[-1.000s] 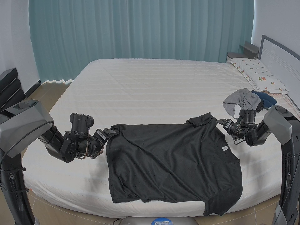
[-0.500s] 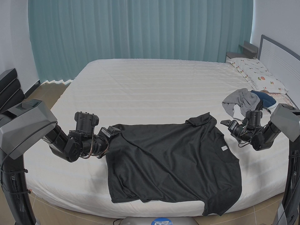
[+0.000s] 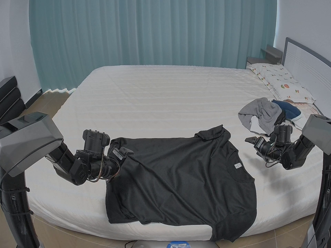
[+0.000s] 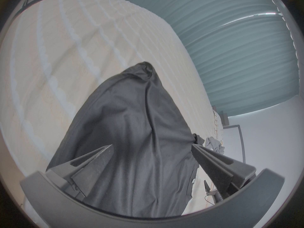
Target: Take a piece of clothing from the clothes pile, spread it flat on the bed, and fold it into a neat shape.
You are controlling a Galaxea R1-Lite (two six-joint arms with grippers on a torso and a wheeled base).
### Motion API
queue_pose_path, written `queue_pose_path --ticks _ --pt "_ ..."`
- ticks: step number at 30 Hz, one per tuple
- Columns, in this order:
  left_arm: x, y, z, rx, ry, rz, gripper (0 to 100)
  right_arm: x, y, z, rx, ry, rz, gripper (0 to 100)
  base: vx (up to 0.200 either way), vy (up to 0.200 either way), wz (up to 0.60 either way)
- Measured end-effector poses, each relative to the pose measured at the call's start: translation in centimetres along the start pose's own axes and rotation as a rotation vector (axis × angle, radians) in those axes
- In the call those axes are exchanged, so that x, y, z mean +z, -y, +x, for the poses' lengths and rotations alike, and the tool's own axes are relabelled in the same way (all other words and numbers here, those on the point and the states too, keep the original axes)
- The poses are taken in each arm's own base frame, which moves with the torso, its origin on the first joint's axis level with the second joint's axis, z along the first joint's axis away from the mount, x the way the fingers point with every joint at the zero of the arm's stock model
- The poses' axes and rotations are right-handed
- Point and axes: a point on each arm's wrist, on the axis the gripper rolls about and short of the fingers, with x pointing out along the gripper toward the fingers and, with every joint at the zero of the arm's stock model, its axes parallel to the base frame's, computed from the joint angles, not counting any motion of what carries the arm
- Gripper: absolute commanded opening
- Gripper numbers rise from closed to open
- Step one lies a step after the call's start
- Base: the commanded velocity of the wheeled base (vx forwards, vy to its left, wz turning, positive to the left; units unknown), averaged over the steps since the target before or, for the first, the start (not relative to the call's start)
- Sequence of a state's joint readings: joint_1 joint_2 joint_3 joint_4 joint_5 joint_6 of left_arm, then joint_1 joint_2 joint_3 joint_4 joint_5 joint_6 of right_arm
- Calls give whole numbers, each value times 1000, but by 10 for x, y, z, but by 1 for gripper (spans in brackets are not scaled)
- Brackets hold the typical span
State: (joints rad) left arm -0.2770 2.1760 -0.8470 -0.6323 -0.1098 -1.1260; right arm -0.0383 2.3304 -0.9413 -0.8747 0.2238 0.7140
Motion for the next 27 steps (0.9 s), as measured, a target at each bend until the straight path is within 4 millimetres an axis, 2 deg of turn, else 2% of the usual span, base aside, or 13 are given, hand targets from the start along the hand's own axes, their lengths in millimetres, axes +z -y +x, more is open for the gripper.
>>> queue_pose_path --ticks 3,9,15,20,27 --pt "-2 -5 -8 15 -4 -2 100 -8 1 -9 -12 -28 3 100 0 0 0" --pt "-8 -12 -23 31 -20 0 100 -22 0 -31 -35 -74 9 100 -200 0 0" --pt "-18 -26 -39 51 -33 2 100 -36 3 -55 -64 -126 20 100 -200 0 0" --pt "-30 -44 -52 48 -35 26 100 -44 6 -70 -57 -135 21 100 0 0 0" --pt "-51 -68 -62 79 -60 183 100 -60 7 -83 -39 -145 9 100 0 0 0"
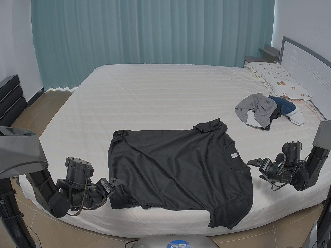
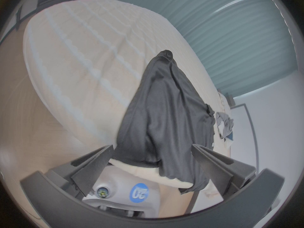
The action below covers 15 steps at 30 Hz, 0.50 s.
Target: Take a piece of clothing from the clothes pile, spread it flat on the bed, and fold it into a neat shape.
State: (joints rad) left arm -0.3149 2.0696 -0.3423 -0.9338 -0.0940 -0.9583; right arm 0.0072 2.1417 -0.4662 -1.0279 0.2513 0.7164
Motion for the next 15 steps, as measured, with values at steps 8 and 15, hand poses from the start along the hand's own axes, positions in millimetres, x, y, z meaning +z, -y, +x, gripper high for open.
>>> queue_pose_path --ticks 8,15 --pt "-20 -6 8 68 -5 90 100 -15 0 -1 -9 -51 -9 100 0 0 0" --pt "-23 -4 23 108 37 140 100 -20 2 -2 -19 -68 -8 100 0 0 0"
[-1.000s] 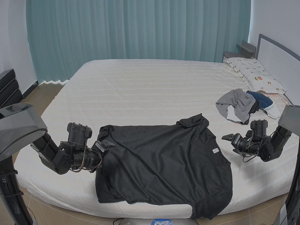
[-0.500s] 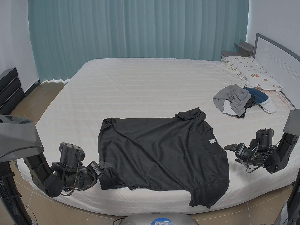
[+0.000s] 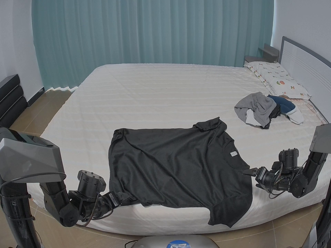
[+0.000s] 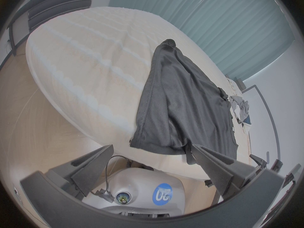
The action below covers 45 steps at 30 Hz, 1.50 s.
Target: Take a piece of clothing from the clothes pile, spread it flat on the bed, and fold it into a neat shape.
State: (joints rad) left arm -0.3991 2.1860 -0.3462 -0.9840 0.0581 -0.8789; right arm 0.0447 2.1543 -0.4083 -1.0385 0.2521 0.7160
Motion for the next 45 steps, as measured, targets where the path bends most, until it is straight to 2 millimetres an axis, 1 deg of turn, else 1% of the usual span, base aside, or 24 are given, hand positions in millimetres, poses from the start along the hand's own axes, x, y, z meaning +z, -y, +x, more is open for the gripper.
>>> queue_pose_path --ticks 4,5,11,18,21,26,35,36,40,45 --pt "2 4 10 1 21 4 100 -1 1 -1 9 9 -5 100 0 0 0" --pt "2 5 12 0 22 6 0 -2 1 -2 13 14 -8 100 0 0 0" --pt "1 5 16 5 20 11 0 -7 4 -4 13 18 -20 100 0 0 0" --pt "-2 -3 14 46 16 10 0 -19 13 -9 -22 -27 -115 100 0 0 0" --pt "-3 -8 10 67 19 2 0 -25 18 -11 -40 -55 -141 100 0 0 0" --pt "4 -15 -1 80 34 5 0 -33 25 -10 -60 -95 -158 100 0 0 0" --pt "10 -23 -11 99 51 21 0 -40 22 -1 -35 -127 -171 100 0 0 0" --pt "10 -24 -12 101 51 22 0 -41 21 0 -34 -129 -173 0 0 0 0" --pt "11 -27 -14 110 51 26 0 -43 22 3 -43 -138 -181 0 0 0 0" --pt "14 -31 -16 120 60 31 0 -46 26 -1 -67 -147 -186 0 0 0 0"
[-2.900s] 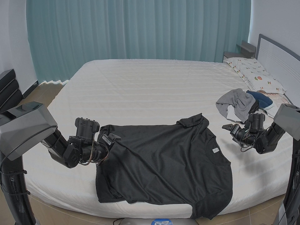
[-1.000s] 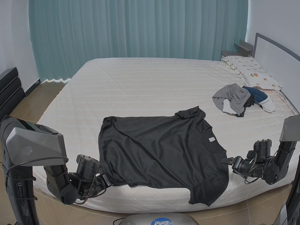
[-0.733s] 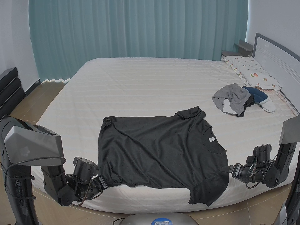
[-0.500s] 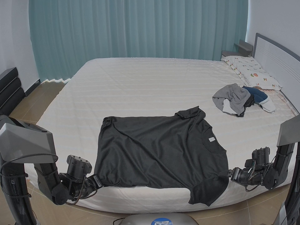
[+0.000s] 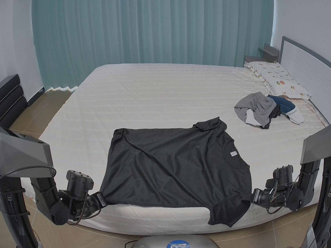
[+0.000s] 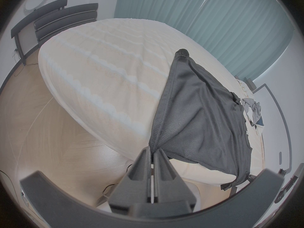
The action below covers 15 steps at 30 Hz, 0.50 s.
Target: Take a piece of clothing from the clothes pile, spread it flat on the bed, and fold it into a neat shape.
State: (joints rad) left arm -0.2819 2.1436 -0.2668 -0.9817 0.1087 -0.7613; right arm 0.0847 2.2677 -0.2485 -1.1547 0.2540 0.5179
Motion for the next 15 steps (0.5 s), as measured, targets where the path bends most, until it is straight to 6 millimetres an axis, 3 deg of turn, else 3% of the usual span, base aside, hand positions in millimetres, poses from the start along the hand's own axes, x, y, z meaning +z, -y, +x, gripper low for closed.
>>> queue_pose_path --ticks 15 --pt "6 -23 -10 62 5 79 0 -11 17 -26 -129 -103 -136 0 0 0 0"
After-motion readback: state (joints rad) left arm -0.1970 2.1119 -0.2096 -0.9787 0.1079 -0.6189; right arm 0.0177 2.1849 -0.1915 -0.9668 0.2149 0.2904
